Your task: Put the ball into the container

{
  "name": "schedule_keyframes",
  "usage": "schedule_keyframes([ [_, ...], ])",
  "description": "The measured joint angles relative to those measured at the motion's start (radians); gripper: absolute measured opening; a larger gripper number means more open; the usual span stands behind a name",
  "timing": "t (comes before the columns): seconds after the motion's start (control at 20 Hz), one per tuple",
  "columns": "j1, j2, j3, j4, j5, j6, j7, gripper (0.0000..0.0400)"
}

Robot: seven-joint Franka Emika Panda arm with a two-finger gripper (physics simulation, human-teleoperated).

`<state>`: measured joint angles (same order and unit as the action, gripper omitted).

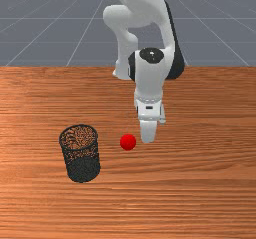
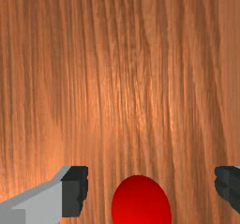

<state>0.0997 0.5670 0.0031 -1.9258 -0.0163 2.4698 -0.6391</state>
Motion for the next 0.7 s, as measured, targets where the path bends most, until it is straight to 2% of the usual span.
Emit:
schedule_keyframes([
  [0.15,0.033,0.016,0.014,0.025,-0.003,-0.019,0.021,0.0400],
  [0.25,0.048,0.021,-0.007,0.013,-0.031,0.003,0.036,0.0400],
  [0.6,-0.042,0.007,-0.009,-0.017,-0.008,0.029,-0.075,0.0400],
  [0.7,-0.046,0.015,-0.012,-0.011,-0.008,0.028,-0.075,0.0400],
])
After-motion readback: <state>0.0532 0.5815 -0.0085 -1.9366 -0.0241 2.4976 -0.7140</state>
